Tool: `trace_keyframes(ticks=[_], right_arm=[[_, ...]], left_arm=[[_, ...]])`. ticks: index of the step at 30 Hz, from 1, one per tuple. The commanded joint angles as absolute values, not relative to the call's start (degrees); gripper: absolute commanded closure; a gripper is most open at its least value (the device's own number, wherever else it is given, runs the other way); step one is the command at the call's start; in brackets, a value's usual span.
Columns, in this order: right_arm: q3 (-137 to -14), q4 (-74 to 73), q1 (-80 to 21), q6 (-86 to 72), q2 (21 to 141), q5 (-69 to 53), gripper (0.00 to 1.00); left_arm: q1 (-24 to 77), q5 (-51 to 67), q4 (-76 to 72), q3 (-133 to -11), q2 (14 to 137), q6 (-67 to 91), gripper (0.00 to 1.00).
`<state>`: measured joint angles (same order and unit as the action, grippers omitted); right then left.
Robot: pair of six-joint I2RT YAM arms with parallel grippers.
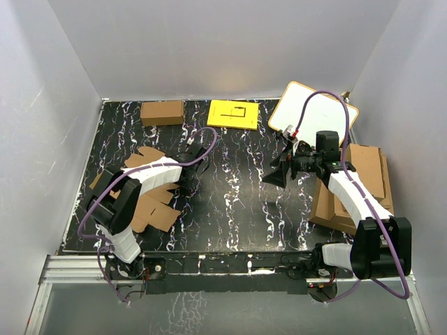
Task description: Fold the paper box
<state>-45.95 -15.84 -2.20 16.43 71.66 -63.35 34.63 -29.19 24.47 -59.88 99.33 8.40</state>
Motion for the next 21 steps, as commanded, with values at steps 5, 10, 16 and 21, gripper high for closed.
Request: trace_keyframes(ticks=[5, 10, 16, 21], right_arm=[[-46.05, -12.30, -2.42, 18.41, 71.22, -65.78, 0.01], [-46.05, -12.39, -2.39, 18.62, 71.21, -65.66, 0.01], [-46.23, -12.74, -2.37, 18.82, 71.11, -65.48, 0.01], [-46.33, -12.91, -2.38, 18.98, 71.02, -65.65, 0.01]], left_arm=[[34.81, -30.76, 24.33, -59.11, 98.71, 7.74, 0.62], [34.81, -30.20, 24.43, -59.24, 98.02, 7.95, 0.60], [34.81, -28.07, 21.18, -56.89, 92.61, 7.55, 0.51], [34.81, -29.06, 21.41, -56.49, 93.15, 7.12, 0.52]])
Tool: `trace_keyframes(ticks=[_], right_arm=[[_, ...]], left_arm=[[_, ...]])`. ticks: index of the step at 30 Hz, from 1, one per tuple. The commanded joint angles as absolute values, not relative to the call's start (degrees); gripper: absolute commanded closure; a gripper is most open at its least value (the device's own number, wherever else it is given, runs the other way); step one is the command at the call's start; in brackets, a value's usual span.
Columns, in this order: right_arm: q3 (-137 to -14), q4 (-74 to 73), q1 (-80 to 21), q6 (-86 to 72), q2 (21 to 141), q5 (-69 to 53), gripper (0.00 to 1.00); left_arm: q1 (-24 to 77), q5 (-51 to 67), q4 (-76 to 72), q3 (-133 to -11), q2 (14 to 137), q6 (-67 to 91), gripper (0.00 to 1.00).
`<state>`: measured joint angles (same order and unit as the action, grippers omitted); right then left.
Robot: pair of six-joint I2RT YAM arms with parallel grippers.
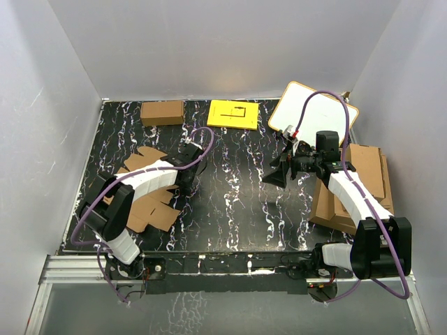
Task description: Fold the paper box
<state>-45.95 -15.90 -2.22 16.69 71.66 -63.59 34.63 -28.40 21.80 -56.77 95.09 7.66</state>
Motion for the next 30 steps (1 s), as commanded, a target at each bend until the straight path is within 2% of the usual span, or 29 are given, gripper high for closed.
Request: trace_keyframes(ticks=[1, 9, 15, 19, 30], right_arm=[[-46.40, -12.92, -2.39, 18.98, 71.02, -65.59, 0.01], [-46.49, -13.18, -2.38, 19.07, 70.80, -65.73, 0.01], [-46.58, -13.27, -2.39, 19.07, 70.71, -66.03, 0.01], [-46.67, -13.35, -2.38, 18.93, 70.71, -66.40, 0.01], [-45.99, -10.90, -2.40, 15.79, 71.06, -69.41, 0.01]], left_arm=[[34.84, -29.09, 21.56, -56.65, 93.61, 7.14, 0.54], [34.81, -28.22, 21.69, -56.95, 95.09, 7.24, 0.64], [34.80, -27.97, 21.66, -57.43, 94.41, 7.51, 0.88], [34.88, -25.76, 22.15, -58.70, 92.41, 8.78, 0.99], [37.92, -19.66, 21.70, -65.34, 85.80, 14.85, 1.00]])
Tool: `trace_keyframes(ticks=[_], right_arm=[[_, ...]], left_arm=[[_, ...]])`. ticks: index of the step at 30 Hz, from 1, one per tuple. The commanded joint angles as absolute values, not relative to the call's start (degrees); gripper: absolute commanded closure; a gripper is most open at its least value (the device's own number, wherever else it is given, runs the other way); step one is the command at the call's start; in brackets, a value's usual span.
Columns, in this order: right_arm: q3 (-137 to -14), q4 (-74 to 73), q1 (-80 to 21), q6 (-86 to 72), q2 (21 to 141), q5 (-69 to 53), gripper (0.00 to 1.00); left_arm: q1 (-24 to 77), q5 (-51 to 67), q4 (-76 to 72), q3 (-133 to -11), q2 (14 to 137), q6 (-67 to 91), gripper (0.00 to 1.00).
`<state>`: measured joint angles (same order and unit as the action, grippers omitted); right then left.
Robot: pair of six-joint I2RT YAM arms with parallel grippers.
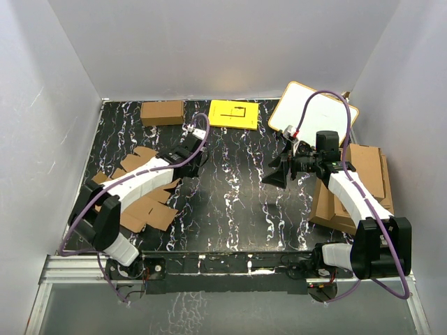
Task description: Fold the paper box
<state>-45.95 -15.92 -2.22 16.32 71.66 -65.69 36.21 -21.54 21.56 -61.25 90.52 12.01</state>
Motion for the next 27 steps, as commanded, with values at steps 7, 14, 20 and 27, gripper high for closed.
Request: trace_keyframes(ticks=[7, 14, 20, 27], right_arm=[[-45.88, -10.28, -2.41, 15.03, 70.67, -70.05, 0.01], [-45.88, -10.20, -2.38, 14.94, 70.85, -70.08, 0.01], [-45.79, -10.21, -2.42, 14.94, 70.85, -69.82, 0.01], [-45.79, -10.11, -2.43, 14.94, 71.19, -70.00, 0.01]], left_arm=[[38.00, -28.35, 28.40, -63.17, 88.63, 10.89, 0.60], [37.97, -34.60, 25.36, -57.61, 91.79, 4.98, 0.43], [37.97, -37.65, 23.39, -57.48, 97.99, 3.08, 0.41], [37.59, -40.95, 20.35, -57.64, 101.87, 2.27, 0.50]])
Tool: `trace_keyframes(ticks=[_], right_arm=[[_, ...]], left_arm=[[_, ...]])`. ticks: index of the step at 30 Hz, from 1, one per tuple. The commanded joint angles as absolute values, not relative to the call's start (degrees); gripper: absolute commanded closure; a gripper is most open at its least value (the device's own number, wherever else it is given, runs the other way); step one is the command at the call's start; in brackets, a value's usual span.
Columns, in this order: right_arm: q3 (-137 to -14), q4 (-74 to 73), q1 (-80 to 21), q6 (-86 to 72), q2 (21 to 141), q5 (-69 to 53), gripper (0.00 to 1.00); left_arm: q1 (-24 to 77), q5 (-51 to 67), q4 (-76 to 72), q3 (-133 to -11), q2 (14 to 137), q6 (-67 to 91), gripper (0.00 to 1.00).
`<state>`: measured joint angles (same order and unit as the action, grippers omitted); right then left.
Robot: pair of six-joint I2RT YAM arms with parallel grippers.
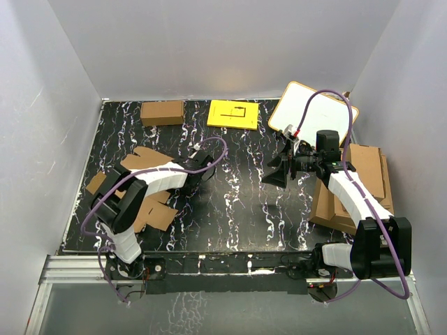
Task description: Fold the paper box
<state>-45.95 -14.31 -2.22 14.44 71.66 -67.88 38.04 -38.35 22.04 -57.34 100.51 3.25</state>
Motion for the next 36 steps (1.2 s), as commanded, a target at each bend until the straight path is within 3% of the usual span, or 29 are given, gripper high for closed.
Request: trace_keyframes(ticks=[1, 5, 9, 17, 26, 36], right_arm=[[-45.79, -10.11, -2.41, 14.94, 71.22, -69.90, 0.01], [-45.79, -10.11, -2.37, 14.94, 71.07, -69.74, 0.01], [-45.79, -10.03, -2.43, 14.94, 71.19, -70.10, 0.01], [-43.54, -4.26, -2.73, 9.64, 71.89, -72.30, 0.01], [-41.27, 2.06, -6.73, 4.44, 73.35, -70.22, 0.01], [-38.55, 14.78, -7.83, -10.71, 76.00, -68.05, 0.01]], left_arm=[[37.43, -41.05, 19.84, -57.65, 102.06, 2.12, 0.53], [37.00, -41.00, 19.54, -57.99, 102.48, 1.83, 0.68], [37.00, -39.80, 21.40, -59.13, 101.76, 3.22, 1.00], [40.02, -32.49, 29.21, -67.80, 92.04, 12.15, 1.00], [41.95, -17.65, 21.36, -71.51, 87.85, 33.18, 1.00], [47.72, -25.79, 18.16, -77.61, 95.73, 43.62, 1.00]])
